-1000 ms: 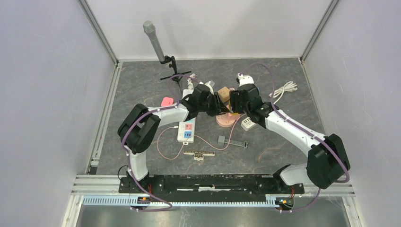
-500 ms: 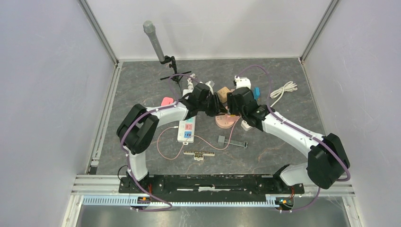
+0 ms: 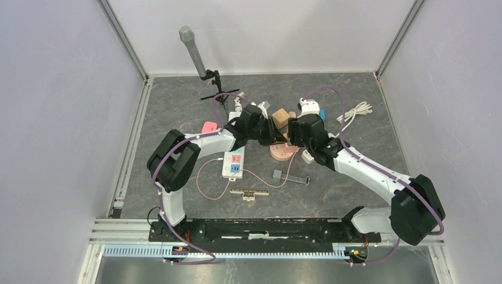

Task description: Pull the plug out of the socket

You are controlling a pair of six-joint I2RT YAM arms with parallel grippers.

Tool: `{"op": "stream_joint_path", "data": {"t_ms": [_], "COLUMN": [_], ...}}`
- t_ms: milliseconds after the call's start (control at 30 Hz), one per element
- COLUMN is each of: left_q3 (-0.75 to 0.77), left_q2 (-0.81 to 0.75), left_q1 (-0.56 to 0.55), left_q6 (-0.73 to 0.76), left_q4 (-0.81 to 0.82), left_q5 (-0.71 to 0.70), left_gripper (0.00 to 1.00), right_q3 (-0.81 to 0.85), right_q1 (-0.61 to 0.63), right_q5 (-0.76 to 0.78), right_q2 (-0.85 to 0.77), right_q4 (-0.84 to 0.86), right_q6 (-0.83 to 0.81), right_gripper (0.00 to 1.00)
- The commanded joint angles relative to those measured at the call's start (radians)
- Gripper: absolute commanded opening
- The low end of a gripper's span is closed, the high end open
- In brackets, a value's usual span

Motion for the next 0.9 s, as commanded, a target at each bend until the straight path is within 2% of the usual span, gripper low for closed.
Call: {"op": "stream_joint_path", "data": {"t_ms": [0,67,333,500,633,867], "left_q3": [-0.088,-0.095,-0.117,-0.135,-0.144,-0.176], "left_q2": [0.128,0.131,0.133,0.135,0.143,0.136], "left_q1": [-0.003,-0.004,-0.004,-0.004,-0.005,-0.008], "left_q6": [0.073,0.068,0.063,0.059,0.054,0.057], "left_q4": [-0.158,-0.154,-0.143,-0.137,-0.137,-0.088], "left_q5": [-0.189,-0.196,-0.214,-0.228,-0.228,-0.238], "left_gripper": [0.26,0.26,0.23,0.21,0.18,0.16], "right_q3": [-0.030,-0.036,-0.040,0.006,0.000,0.010], "right_q1": [0.077,0.076,0.049,0.091,0.116,0.118], "right_q5": [-0.128,-0.111,-0.308,-0.194,-0.146,-0.152], "right_q2": [-0.031,-0.055,-0.076,-0.046,-0.042,-0.090], "right_q4": [0.008,0.007,0.100,0.027,0.033,0.067], "right_q6": [0.015,0.017,0.105,0.043,0.002,0.086], "right_gripper": [0.00,0.00,0.00,0.00,0.00,0.00]}}
